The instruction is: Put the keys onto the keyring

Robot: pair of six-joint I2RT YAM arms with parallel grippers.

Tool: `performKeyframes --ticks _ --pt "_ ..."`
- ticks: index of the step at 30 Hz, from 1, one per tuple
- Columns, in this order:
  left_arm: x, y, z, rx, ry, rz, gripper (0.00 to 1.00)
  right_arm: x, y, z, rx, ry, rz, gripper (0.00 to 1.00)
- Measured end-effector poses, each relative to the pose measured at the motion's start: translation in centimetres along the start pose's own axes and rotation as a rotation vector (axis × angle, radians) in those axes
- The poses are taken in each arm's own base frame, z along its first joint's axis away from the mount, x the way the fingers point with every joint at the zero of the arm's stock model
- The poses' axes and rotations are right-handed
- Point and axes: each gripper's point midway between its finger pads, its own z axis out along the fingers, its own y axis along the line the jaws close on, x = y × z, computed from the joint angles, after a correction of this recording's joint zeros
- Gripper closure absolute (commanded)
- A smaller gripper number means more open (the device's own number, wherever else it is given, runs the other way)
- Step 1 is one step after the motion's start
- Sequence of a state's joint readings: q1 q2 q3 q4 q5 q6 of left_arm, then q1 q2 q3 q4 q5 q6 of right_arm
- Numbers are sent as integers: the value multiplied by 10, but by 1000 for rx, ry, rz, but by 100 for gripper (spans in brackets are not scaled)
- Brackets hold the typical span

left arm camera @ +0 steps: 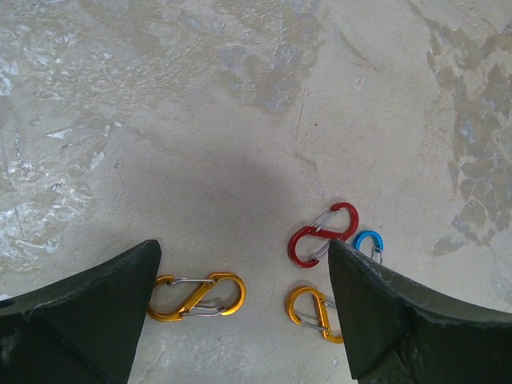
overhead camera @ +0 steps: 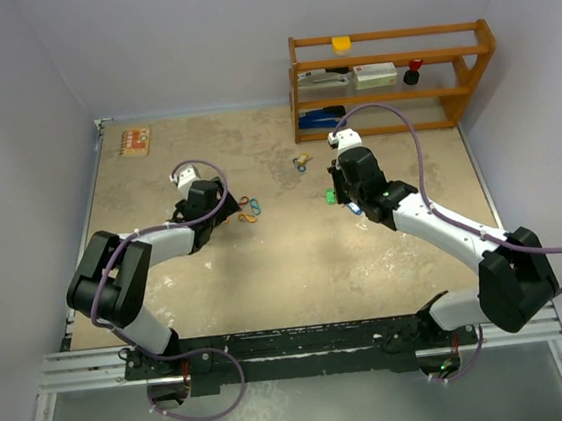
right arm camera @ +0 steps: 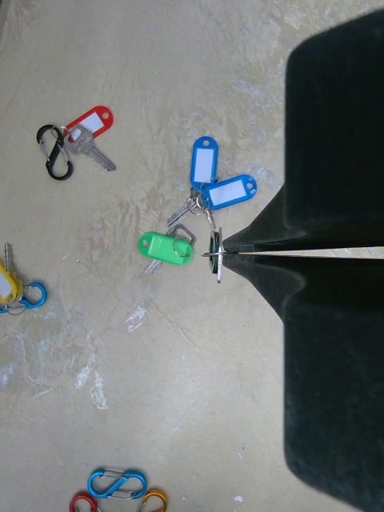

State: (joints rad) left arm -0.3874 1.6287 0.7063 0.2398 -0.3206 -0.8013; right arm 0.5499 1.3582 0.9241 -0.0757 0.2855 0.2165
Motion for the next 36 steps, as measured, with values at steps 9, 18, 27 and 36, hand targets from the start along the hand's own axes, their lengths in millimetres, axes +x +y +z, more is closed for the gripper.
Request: performKeyframes --ticks 9,18,27,36 --pt "4 -4 -2 38 13 -10 17 0 0 0 0 0 0 100" --pt "12 1 -17 51 42 -29 18 0 0 0 -1 -1 0 100" --pt "19 5 -28 63 66 -45 18 -1 2 0 -8 -5 2 100" --pt "22 3 -31 85 80 -46 18 0 2 1 -12 -1 1 100"
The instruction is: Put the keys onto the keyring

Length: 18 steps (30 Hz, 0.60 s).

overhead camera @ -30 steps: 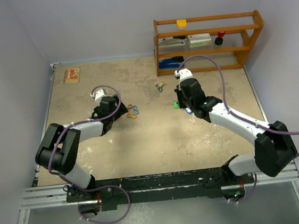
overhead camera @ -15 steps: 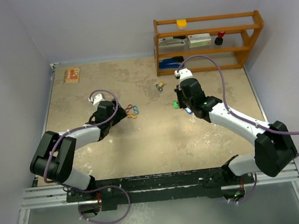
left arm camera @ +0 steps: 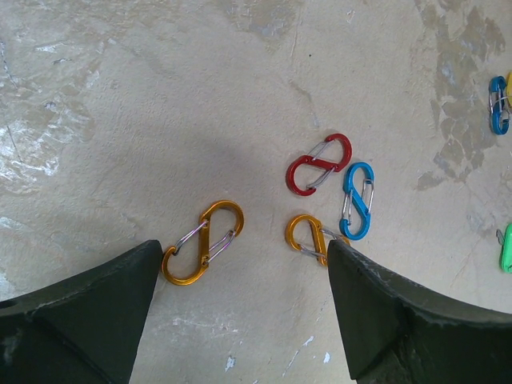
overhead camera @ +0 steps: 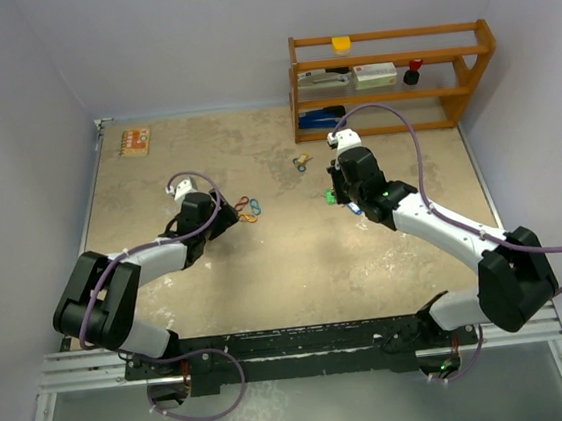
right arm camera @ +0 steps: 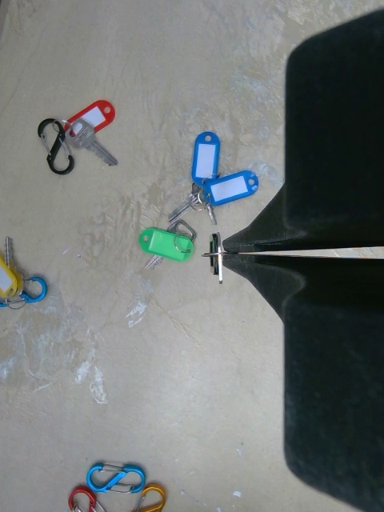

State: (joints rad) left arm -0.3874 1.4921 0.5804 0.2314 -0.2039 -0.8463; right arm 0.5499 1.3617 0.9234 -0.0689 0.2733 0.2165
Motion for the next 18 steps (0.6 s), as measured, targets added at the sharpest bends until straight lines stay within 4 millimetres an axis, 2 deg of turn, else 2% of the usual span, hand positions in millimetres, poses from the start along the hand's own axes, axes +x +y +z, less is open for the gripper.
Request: performKeyframes --ticks 7,18 --pt "0 2 0 -6 -2 3 22 0 0 0 -2 0 0 100" --pt "3 14 -4 -114 -20 96 23 0 0 0 -3 1 0 100"
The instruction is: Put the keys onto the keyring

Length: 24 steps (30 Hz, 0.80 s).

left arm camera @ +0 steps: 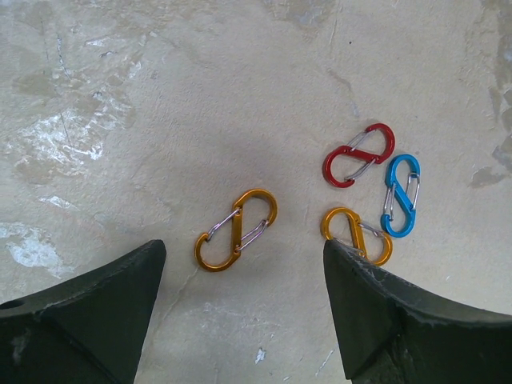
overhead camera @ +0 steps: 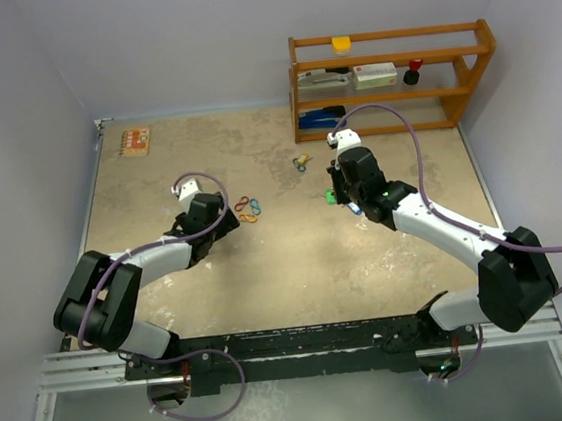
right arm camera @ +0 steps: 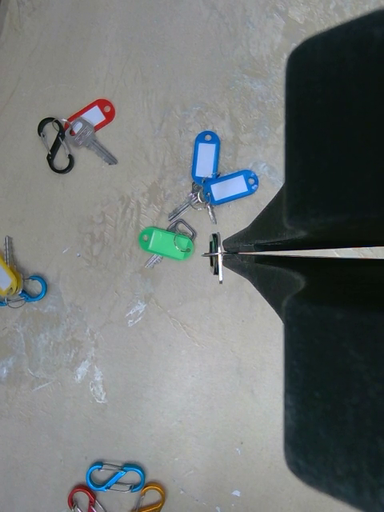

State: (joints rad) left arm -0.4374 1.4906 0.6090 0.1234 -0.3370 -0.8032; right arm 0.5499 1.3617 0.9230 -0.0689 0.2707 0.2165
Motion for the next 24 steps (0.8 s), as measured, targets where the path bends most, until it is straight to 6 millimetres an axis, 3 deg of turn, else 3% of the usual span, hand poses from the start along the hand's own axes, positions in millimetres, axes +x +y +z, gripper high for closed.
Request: performKeyframes --ticks 24 --pt "7 -25 4 68 -12 42 23 3 0 0 1 5 -2 100"
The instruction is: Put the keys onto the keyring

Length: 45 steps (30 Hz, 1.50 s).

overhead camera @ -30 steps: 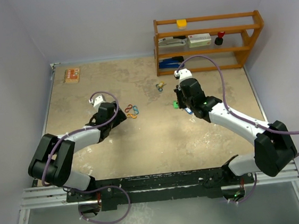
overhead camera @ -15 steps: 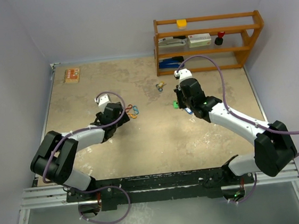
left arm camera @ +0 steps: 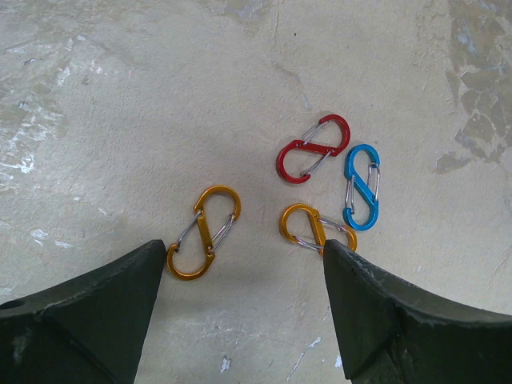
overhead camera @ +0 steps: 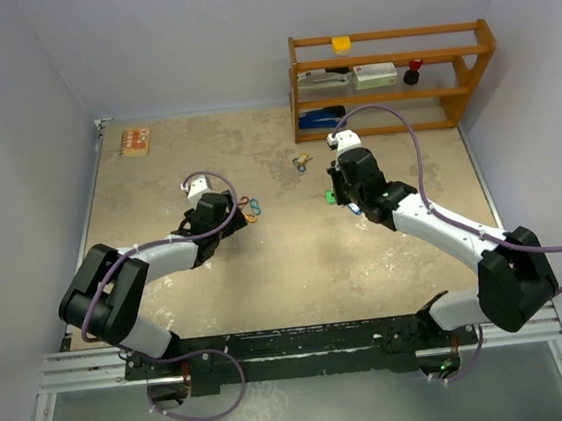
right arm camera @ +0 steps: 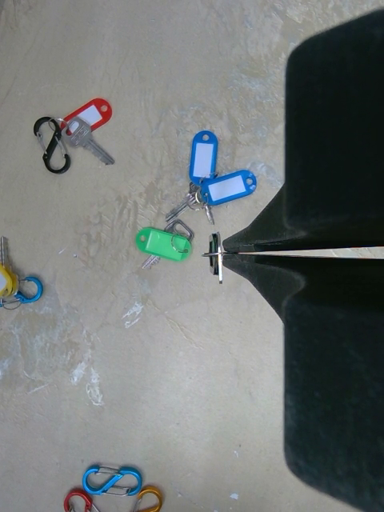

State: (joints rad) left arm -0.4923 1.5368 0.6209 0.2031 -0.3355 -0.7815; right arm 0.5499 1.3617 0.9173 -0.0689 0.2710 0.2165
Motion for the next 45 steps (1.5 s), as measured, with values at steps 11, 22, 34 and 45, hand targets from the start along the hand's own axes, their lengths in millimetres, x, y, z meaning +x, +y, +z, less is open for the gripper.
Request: performKeyframes --ticks 11,22,34,45 --pt "-1 13 -1 -73 1 36 27 1 0 0 0 2 -1 100" --pt "1 31 -3 -178 1 139 34 2 0 0 0 3 -1 100" --pt "2 30 2 -256 -26 253 46 2 0 0 0 3 -1 100" --pt "-1 28 7 -266 -40 257 47 2 0 0 1 3 -1 100"
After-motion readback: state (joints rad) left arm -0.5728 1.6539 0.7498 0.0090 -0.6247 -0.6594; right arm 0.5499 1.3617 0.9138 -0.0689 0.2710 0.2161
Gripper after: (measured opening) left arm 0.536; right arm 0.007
